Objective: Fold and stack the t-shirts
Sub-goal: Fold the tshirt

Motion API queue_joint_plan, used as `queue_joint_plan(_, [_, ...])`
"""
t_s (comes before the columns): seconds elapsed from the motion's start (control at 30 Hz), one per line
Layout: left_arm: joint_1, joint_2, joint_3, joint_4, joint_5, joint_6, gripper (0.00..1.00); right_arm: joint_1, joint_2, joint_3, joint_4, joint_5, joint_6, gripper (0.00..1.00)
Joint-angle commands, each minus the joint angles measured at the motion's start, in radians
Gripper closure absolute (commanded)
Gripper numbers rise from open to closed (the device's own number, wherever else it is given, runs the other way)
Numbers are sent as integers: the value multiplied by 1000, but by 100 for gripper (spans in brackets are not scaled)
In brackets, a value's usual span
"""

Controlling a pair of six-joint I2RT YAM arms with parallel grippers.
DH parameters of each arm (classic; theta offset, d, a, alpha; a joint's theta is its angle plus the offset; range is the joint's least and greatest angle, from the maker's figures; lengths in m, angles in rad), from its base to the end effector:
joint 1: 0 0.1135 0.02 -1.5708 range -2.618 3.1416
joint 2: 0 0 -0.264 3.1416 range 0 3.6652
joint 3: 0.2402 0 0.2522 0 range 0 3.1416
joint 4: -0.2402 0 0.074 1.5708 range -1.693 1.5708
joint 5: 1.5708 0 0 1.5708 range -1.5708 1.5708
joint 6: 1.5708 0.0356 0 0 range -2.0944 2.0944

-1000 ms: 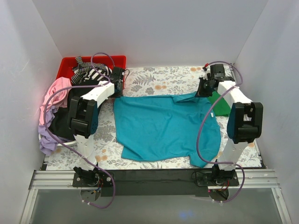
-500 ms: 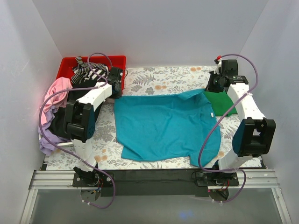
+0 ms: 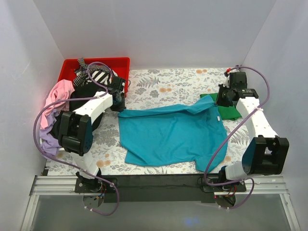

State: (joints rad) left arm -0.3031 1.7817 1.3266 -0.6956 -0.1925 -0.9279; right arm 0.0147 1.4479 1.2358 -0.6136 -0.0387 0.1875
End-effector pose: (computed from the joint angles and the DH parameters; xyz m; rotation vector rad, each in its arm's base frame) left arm 0.3514 -0.1028 0.2184 -0.8785 2.5401 -0.1189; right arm 0.3140 0.0060 0.3021 0.1891 2.3929 0.1409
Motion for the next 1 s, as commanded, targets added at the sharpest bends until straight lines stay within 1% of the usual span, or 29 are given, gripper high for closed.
queue_joint_plan(0.0, [-10,-90,-15,-15,44,-32,100,-4,-52,-25,-14,34,24,99])
queue_joint_plan(0.07, [-19,-93,-29,-18,47,-45,100,-2,-73,-50,-28,65,29,99])
queue_joint_plan(0.37, [-42,-85,-63,-28,13,-58,100,-2,-126,-217,-41,79,49,99])
queue_joint_plan(0.53, [-45,-67,-79,-47,-8,-75,100,-4,-107,-242,-34,115,56,99])
queue_joint_plan(0.63, [-48,-61,-105,-58,-15,-95,100,-2,-90,-251,3,146,58,99])
queue_joint_plan(0.67, [-48,-62,-110,-61,-28,-107,100,-2,-83,-248,5,149,56,93])
queue_joint_plan(0.73, [-48,-79,-134,-67,-44,-126,100,-4,-64,-239,12,158,56,94])
queue_joint_plan(0.77, [-48,-85,-142,-70,-47,-140,100,-4,-61,-236,9,163,56,76])
queue_joint_plan(0.8, [-48,-88,-147,-88,-50,-143,100,-4,-60,-231,11,164,55,66])
queue_joint_plan(0.83, [-48,-94,-167,-99,-65,-153,100,-4,-58,-222,6,168,53,60])
queue_joint_plan(0.87, [-48,-99,-179,-102,-79,-164,100,-4,-60,-216,8,174,52,44])
queue_joint_plan(0.9, [-48,-100,-187,-107,-73,-164,100,-2,-69,-211,6,183,50,39])
queue_joint_plan(0.97, [-48,-96,-193,-133,-71,-198,100,-2,-75,-181,17,200,49,37])
